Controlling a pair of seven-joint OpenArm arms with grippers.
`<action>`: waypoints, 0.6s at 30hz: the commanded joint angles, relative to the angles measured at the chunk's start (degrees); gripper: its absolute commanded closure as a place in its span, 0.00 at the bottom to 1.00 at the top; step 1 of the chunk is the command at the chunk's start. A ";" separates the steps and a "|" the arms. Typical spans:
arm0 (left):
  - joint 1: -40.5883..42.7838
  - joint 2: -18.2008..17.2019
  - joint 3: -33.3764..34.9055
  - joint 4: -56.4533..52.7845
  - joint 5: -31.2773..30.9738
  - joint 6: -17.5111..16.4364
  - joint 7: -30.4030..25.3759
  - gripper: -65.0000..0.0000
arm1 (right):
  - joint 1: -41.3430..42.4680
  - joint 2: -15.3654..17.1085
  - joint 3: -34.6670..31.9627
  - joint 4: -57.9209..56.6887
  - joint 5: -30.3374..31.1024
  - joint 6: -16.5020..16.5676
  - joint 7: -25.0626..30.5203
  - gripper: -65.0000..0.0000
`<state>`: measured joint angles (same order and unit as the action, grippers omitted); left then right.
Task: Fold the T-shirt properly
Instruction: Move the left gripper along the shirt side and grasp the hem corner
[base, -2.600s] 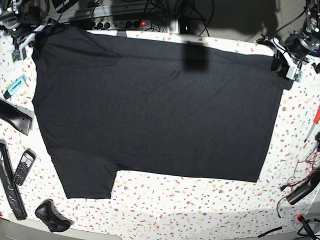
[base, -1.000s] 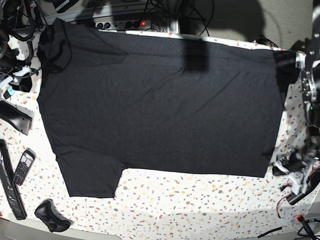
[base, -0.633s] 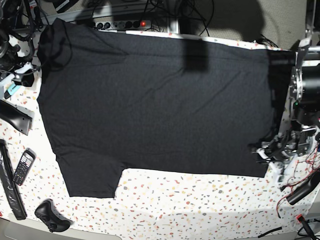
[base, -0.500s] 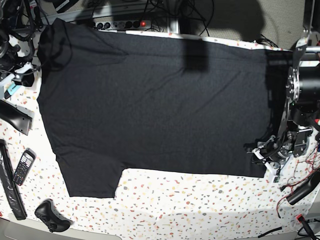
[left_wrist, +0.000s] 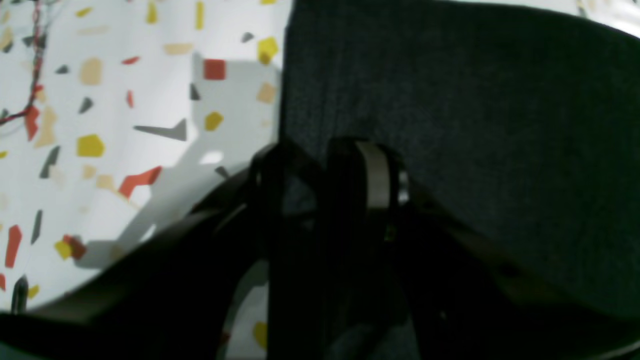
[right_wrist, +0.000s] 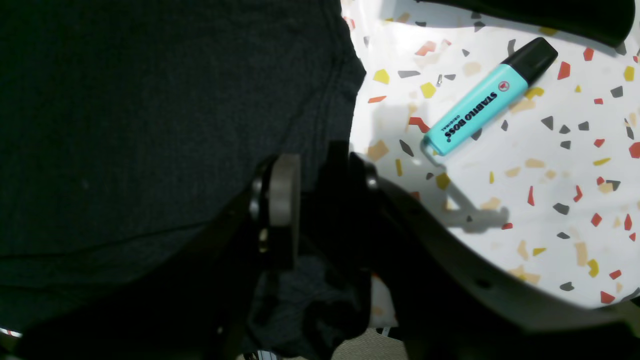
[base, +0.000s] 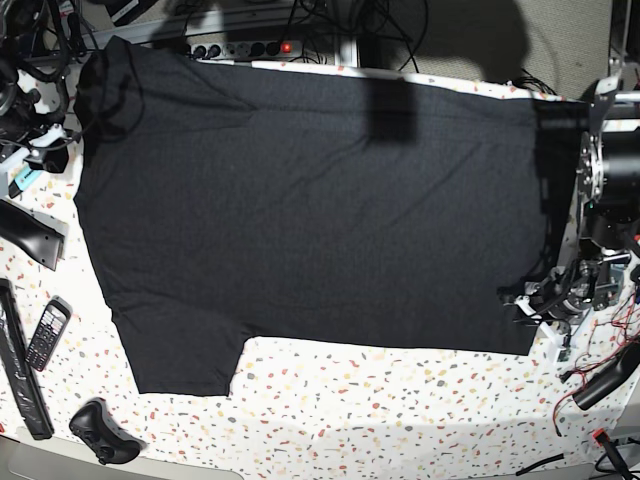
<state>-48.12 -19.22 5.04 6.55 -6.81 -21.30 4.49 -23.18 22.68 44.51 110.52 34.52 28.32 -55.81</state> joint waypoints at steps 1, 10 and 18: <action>-1.88 -0.15 0.00 0.61 -1.09 -0.63 -0.83 0.67 | 0.15 1.09 0.42 0.94 0.61 0.17 0.68 0.74; -1.20 1.25 0.00 0.61 -3.72 -1.46 0.92 0.67 | 0.17 1.11 0.42 0.94 0.61 0.17 0.68 0.74; 0.42 1.42 0.00 0.61 -0.61 -1.44 1.88 0.82 | 0.33 1.09 0.42 0.94 0.61 0.17 0.72 0.74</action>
<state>-46.35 -17.58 5.04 6.74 -7.68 -22.72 4.99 -23.16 22.68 44.51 110.52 34.50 28.32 -55.81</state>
